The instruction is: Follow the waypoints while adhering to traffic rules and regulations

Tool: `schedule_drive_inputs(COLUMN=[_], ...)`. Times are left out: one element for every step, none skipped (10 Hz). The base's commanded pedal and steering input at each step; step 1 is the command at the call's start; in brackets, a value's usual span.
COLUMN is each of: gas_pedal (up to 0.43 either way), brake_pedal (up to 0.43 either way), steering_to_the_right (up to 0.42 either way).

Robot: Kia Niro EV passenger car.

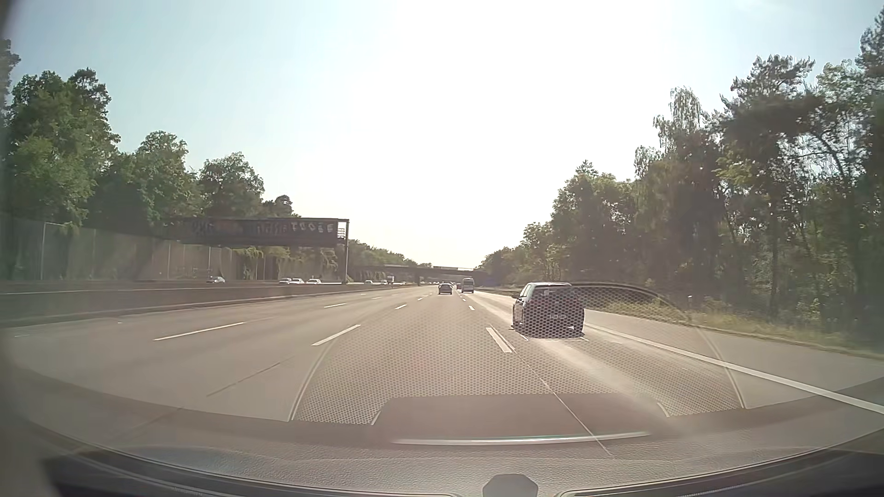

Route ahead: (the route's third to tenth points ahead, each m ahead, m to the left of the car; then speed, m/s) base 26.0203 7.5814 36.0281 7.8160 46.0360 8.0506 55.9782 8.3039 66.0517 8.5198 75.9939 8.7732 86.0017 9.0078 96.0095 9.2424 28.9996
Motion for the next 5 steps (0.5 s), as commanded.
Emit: schedule_drive_inputs(gas_pedal=[0.000,0.000,0.000,0.000,0.000], brake_pedal=[0.030,0.030,0.030,0.030,0.030], steering_to_the_right=[0.003,0.003,0.003,0.003,0.003])
